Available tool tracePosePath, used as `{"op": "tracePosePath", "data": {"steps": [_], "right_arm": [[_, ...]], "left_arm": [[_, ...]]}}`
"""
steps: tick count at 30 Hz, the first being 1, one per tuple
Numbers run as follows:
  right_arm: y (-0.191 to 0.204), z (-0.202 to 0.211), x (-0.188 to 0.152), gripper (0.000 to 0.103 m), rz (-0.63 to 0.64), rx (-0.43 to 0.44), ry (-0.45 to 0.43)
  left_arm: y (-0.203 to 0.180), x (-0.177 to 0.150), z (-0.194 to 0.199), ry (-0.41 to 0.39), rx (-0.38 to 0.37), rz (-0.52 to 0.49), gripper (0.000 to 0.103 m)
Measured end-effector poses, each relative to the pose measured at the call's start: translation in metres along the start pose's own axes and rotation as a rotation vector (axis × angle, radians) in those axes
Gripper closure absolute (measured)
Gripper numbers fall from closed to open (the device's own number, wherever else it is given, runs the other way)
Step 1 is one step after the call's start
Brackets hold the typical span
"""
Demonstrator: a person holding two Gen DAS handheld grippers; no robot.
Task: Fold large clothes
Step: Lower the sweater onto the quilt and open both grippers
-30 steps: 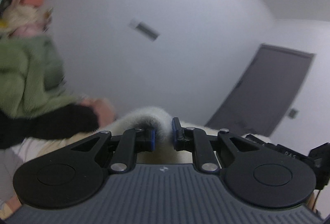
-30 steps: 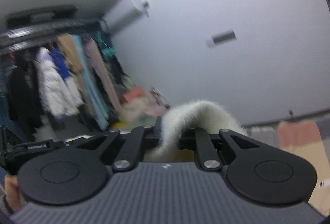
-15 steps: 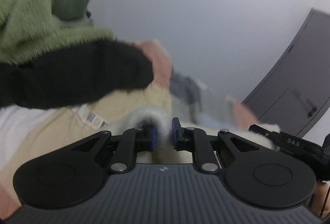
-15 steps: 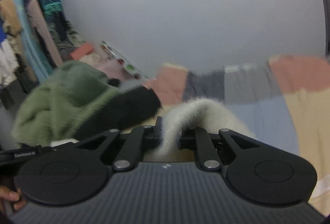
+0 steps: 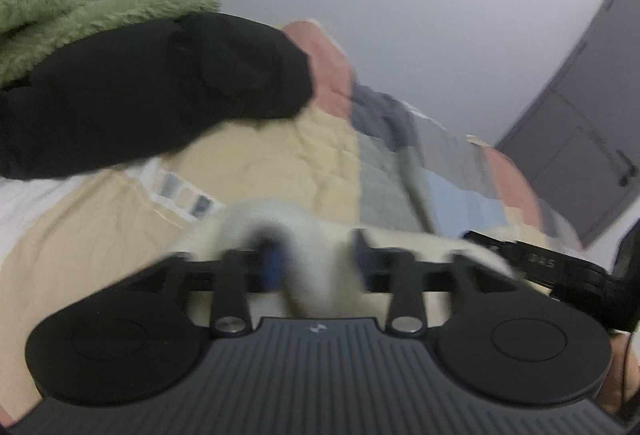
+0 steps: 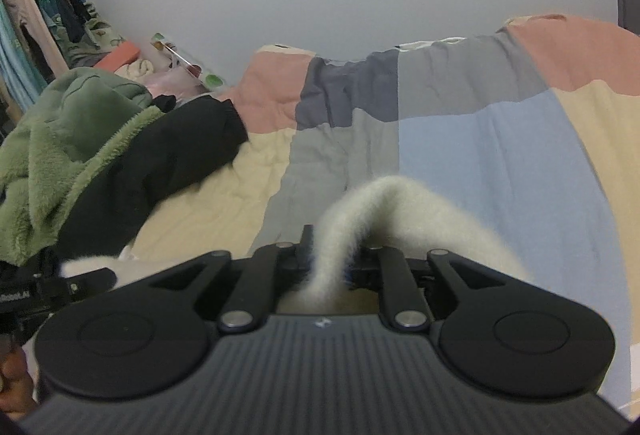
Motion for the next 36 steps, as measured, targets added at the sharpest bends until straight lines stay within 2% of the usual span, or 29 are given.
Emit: {"op": "tracePosePath", "data": {"steps": [1, 3, 10, 16, 23, 28, 32, 35, 36], "right_arm": [[-0.001, -0.002, 0.002, 0.081, -0.001, 0.007, -0.001], [0.003, 0.002, 0.005, 0.073, 0.0, 0.019, -0.007], [0.02, 0.066, -0.001, 0.072, 0.006, 0.008, -0.058], [0.048, 0.147, -0.026, 0.072, 0.046, 0.014, -0.065], [0.063, 0.238, -0.067, 0.072, 0.052, -0.014, -0.075], [0.062, 0.287, -0.107, 0.072, 0.063, -0.033, -0.077], [0.058, 0.309, -0.134, 0.072, 0.079, -0.061, -0.074], [0.05, 0.319, -0.155, 0.062, 0.079, -0.079, -0.077], [0.047, 0.321, -0.162, 0.062, 0.068, -0.08, -0.069]], "left_arm": [[-0.003, -0.001, 0.004, -0.006, -0.012, -0.007, 0.038], [-0.01, -0.004, 0.014, -0.03, 0.029, -0.037, 0.038], [-0.027, -0.028, 0.082, -0.075, 0.075, -0.08, 0.038], [-0.051, -0.071, 0.161, -0.095, 0.093, -0.117, 0.038], [-0.059, -0.142, 0.244, -0.108, 0.113, -0.126, 0.038], [-0.048, -0.196, 0.278, -0.1, 0.132, -0.106, 0.038], [-0.035, -0.232, 0.29, -0.103, 0.148, -0.091, 0.038], [-0.021, -0.255, 0.289, -0.079, 0.17, -0.059, 0.038], [-0.018, -0.259, 0.288, -0.075, 0.174, -0.054, 0.038]]}}
Point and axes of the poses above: each gripper's, at about its wrist camera, not at the fingertips, and z roughly against the way its jaws point, y to its left, x to its top, the point moved 5 cm from there along -z, roughly the way its jaws point, and after that the axes turned 10 degrees about z, right-handed, at the moved point
